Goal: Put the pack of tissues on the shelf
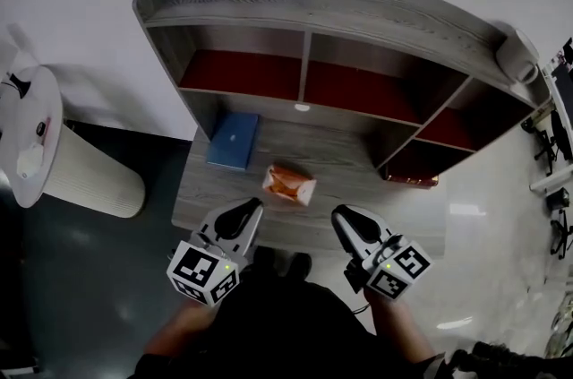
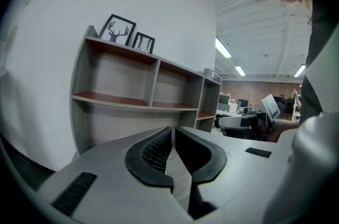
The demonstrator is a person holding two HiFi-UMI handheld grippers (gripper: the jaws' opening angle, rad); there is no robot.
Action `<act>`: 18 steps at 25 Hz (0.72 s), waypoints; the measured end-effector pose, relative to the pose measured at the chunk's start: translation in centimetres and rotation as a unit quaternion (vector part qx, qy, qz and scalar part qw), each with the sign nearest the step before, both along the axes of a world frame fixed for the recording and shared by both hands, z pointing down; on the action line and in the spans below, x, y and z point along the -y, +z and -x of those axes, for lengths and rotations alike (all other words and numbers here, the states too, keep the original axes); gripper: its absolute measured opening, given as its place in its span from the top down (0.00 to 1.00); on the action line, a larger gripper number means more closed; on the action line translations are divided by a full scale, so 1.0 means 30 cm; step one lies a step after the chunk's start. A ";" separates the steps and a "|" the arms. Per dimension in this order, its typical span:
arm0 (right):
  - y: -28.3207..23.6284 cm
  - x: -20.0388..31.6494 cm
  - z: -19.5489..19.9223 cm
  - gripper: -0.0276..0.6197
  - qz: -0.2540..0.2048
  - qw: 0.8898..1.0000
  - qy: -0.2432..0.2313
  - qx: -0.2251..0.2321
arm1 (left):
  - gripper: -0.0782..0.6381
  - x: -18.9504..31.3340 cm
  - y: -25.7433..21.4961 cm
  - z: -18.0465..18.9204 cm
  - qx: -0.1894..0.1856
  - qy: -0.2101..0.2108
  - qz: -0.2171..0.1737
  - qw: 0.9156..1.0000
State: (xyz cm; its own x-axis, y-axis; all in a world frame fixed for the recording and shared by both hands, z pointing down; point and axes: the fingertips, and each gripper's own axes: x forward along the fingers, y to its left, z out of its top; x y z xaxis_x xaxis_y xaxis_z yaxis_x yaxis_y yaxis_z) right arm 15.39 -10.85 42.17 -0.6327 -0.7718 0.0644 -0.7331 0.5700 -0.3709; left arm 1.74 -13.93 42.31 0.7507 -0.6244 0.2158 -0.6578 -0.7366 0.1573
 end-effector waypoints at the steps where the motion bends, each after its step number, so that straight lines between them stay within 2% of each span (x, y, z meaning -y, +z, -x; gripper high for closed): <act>1: 0.010 0.017 0.010 0.92 0.004 1.000 -0.002 -0.003 | 0.85 0.018 0.004 0.003 -0.001 0.001 0.000 1.000; 6: 0.035 0.097 0.057 0.92 0.021 1.000 -0.004 -0.007 | 0.85 0.109 0.063 0.019 0.004 0.014 0.009 1.000; 11: 0.088 0.157 0.087 0.92 0.047 0.999 -0.001 -0.010 | 0.84 0.168 0.170 0.016 0.022 0.048 0.034 0.998; 14: 0.136 0.177 0.112 0.92 0.066 0.998 -0.003 -0.013 | 0.78 0.194 0.255 0.009 0.036 0.066 0.049 0.996; 18: 0.191 0.195 0.136 0.92 0.087 0.996 -0.003 -0.010 | 0.74 0.224 0.367 0.003 0.059 0.085 0.058 0.993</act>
State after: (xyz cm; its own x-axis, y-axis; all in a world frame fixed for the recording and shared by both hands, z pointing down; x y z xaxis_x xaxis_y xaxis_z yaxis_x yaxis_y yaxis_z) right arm 11.30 -16.70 47.89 -0.6339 -0.7445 0.2094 -0.7387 0.5025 -0.4492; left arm 1.65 -20.64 53.32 0.8081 -0.4568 0.3718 -0.5449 -0.8195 0.1776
